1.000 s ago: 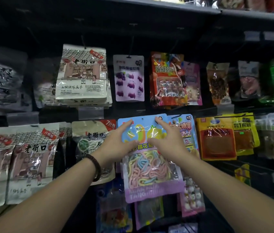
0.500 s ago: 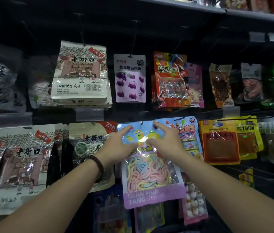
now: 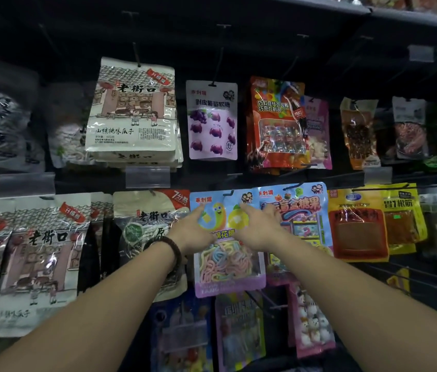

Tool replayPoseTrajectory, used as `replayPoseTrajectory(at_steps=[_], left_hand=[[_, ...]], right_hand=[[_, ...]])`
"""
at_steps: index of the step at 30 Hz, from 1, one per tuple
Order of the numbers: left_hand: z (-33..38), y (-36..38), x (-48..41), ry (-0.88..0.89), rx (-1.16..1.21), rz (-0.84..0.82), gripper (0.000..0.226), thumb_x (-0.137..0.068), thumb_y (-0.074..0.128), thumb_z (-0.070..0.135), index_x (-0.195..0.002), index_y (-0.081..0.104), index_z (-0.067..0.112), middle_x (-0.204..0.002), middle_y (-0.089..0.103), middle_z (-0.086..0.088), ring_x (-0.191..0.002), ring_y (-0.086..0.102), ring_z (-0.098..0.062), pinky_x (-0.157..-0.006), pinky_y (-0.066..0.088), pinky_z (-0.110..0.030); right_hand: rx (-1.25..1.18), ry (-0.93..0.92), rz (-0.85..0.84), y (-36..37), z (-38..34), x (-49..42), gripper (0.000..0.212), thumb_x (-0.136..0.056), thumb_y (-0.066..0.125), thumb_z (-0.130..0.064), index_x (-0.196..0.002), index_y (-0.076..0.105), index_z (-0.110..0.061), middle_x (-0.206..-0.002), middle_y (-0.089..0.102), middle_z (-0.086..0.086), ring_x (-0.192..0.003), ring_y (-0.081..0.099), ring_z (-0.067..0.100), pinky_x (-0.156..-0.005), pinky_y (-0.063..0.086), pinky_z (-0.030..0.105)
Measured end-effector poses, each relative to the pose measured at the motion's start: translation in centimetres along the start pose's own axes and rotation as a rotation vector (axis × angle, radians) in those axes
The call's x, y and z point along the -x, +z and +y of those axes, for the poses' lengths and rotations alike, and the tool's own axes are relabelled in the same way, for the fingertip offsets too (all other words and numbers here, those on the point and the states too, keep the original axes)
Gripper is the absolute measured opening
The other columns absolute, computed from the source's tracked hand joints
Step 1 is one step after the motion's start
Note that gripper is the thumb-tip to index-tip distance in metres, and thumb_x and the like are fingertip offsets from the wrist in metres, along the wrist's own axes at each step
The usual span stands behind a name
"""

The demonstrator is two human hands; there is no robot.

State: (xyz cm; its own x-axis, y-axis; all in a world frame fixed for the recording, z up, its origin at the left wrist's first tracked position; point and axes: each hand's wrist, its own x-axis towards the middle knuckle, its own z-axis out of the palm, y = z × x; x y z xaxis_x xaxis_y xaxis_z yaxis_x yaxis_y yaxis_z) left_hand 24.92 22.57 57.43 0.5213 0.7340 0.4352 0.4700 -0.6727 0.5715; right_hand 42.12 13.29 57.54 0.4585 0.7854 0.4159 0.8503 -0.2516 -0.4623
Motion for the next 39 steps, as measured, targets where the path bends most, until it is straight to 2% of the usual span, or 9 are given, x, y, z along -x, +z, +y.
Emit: replayPoseTrajectory(at_steps=[3,6,7,10,14,21,31,34,39], left_hand=[[-0.3,0.1,1.6,0.017,-0.045,0.013,0.093,-0.094,0.077,0.029,-0.167,0.021,0.034,-0.171,0.032,0.000,-0.131,0.060,-0.020,-0.103,0.055,-0.033],[-0.2,0.2,4.3,0.092,-0.053,0.014,0.070,-0.099,0.072,0.024,-0.161,0.040,0.029,-0.156,0.052,-0.016,-0.063,0.063,0.005,-0.055,0.051,-0.015],[-0.3,0.2,5.3,0.129,-0.100,0.027,0.059,-0.101,0.070,0.025,-0.156,0.049,0.028,-0.146,0.060,-0.018,-0.060,0.060,0.005,-0.053,0.050,-0.016],[-0.8,0.1,9.0,0.244,-0.266,0.077,0.031,-0.100,0.068,0.037,-0.130,0.070,0.031,-0.114,0.072,0.004,-0.092,0.066,-0.005,-0.086,0.059,-0.030],[-2.5,0.6,14.9,0.321,-0.179,0.055,0.014,-0.098,0.070,0.035,-0.110,0.077,0.033,-0.089,0.074,0.017,-0.076,0.067,0.002,-0.076,0.057,-0.024],[-8.7,4.1,28.3,0.383,-0.030,-0.049,0.018,-0.101,0.069,0.016,-0.105,0.077,0.032,-0.096,0.070,0.028,-0.086,0.068,0.001,-0.072,0.048,-0.012],[-24.2,15.6,46.3,-0.075,-0.205,-0.557,0.015,-0.098,0.065,0.035,-0.107,0.077,0.031,-0.100,0.077,0.014,-0.082,0.064,0.007,-0.077,0.048,-0.012],[-28.0,18.2,50.6,-0.274,-0.249,-0.713,0.025,-0.097,0.059,0.043,-0.116,0.073,0.034,-0.107,0.077,0.012,-0.097,0.069,-0.007,-0.088,0.057,-0.031],[-29.7,19.6,52.1,-0.383,-0.273,-0.983,0.044,-0.099,0.058,0.058,-0.138,0.063,0.038,-0.128,0.071,0.008,-0.118,0.066,-0.014,-0.106,0.049,-0.031]], right_hand=[[0.055,-0.026,-0.022,0.7,0.7,1.2,0.077,-0.098,0.061,-0.038,-0.165,0.024,-0.039,-0.166,0.009,0.017,-0.154,0.008,0.048,-0.120,0.030,0.059],[0.072,-0.063,-0.029,1.4,1.3,3.1,0.076,-0.097,0.065,-0.039,-0.164,0.028,-0.033,-0.163,0.015,0.013,-0.154,0.015,0.045,-0.121,0.032,0.057],[0.074,-0.083,-0.016,1.7,1.5,3.9,0.075,-0.097,0.066,-0.040,-0.163,0.031,-0.031,-0.162,0.019,0.011,-0.153,0.020,0.042,-0.121,0.034,0.055],[0.057,-0.166,0.027,2.4,1.7,6.9,0.064,-0.097,0.068,-0.040,-0.155,0.045,-0.027,-0.155,0.035,0.010,-0.146,0.036,0.034,-0.119,0.038,0.047],[-0.039,-0.277,0.059,4.1,2.5,11.4,0.044,-0.095,0.068,-0.035,-0.136,0.063,-0.024,-0.131,0.058,0.002,-0.124,0.057,0.023,-0.105,0.048,0.038],[-0.136,-0.391,0.129,9.1,5.9,20.7,0.017,-0.097,0.069,-0.027,-0.113,0.071,-0.027,-0.105,0.064,-0.011,-0.101,0.058,0.011,-0.085,0.042,0.026],[-0.407,-0.101,-0.319,30.5,10.8,38.7,0.013,-0.088,0.070,-0.004,-0.095,0.076,-0.014,-0.084,0.070,-0.012,-0.081,0.066,0.007,-0.074,0.044,0.008],[-0.350,0.050,-0.506,37.9,14.0,45.6,0.014,-0.086,0.067,-0.002,-0.089,0.073,-0.014,-0.079,0.070,-0.002,-0.077,0.065,0.013,-0.070,0.046,0.016],[0.054,0.085,-0.832,45.9,17.9,53.6,0.045,-0.084,0.066,-0.027,-0.129,0.066,-0.025,-0.124,0.065,0.005,-0.119,0.062,0.029,-0.100,0.052,0.036]])
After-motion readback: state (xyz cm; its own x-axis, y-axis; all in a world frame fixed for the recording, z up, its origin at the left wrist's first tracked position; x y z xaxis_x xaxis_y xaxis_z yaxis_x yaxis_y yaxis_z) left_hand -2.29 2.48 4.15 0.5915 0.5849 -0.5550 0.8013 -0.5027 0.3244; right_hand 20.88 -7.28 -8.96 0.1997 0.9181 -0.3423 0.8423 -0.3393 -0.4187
